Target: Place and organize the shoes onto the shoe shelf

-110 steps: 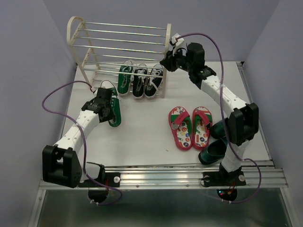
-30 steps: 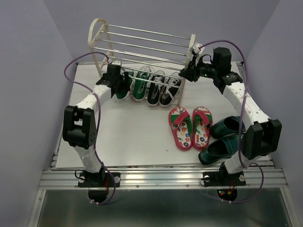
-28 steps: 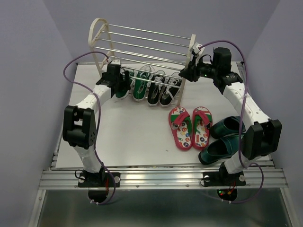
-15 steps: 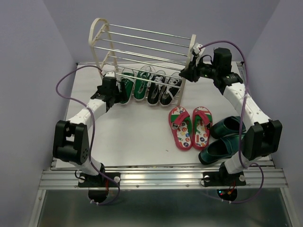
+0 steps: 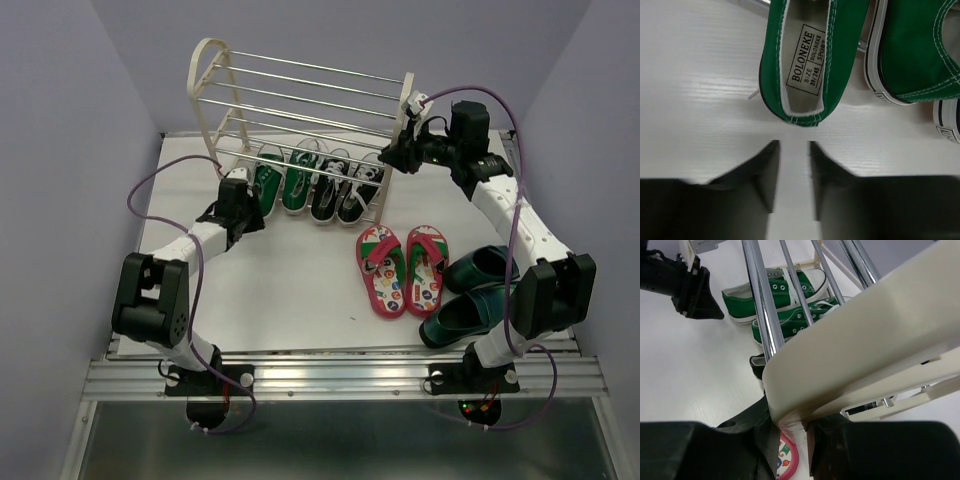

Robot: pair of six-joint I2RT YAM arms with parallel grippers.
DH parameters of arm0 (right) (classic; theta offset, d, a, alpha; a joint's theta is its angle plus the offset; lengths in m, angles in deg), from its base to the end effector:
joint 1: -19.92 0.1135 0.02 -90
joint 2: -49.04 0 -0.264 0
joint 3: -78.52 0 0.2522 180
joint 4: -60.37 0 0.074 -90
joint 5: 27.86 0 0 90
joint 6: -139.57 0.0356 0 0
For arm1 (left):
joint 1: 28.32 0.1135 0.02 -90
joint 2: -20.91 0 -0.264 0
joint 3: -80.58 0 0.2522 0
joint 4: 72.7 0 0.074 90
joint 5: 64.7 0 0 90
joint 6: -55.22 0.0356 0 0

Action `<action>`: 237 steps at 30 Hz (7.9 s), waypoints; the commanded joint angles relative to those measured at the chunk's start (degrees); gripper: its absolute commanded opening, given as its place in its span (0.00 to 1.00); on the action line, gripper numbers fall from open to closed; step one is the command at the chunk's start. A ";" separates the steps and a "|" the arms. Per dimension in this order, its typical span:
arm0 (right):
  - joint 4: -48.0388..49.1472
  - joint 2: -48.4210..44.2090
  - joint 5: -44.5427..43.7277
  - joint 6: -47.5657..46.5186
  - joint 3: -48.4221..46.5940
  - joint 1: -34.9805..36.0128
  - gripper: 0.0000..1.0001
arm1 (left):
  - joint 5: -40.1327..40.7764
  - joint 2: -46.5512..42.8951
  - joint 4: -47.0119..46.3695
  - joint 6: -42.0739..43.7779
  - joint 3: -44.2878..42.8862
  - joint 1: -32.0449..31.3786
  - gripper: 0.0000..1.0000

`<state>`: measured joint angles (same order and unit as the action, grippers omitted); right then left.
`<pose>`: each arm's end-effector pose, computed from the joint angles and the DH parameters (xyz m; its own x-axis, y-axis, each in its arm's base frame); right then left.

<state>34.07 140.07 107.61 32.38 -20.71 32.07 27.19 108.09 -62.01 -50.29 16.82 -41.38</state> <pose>0.3548 0.1024 0.3827 -0.0508 -0.2229 -0.9735 -0.8636 0.4994 -0.0693 0.3209 -0.0732 0.2155 -0.5797 -0.1399 -0.8028 0.0459 0.9780 -0.2036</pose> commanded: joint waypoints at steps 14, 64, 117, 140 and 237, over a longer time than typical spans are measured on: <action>1.38 -2.96 2.07 -4.43 -0.75 0.25 0.07 | 3.12 7.13 -10.19 6.98 -15.22 -0.21 0.00; -18.84 5.65 1.64 -21.83 -12.52 -1.86 0.01 | 1.89 9.76 -12.13 14.27 -37.09 9.98 0.99; -7.34 -21.83 -35.70 30.27 17.15 1.65 1.00 | 8.22 -29.16 9.92 -12.26 -8.46 6.14 0.99; 1.97 -29.43 -44.76 42.94 51.28 10.79 0.88 | 9.71 -42.70 13.97 -30.46 12.47 -19.81 0.99; -22.45 -39.60 -77.72 57.01 38.80 27.67 1.00 | 29.83 -9.72 18.80 -31.87 -6.95 -49.61 0.00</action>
<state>12.06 102.08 32.49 90.28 19.50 60.04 49.46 105.51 -45.31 -84.47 15.42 -89.95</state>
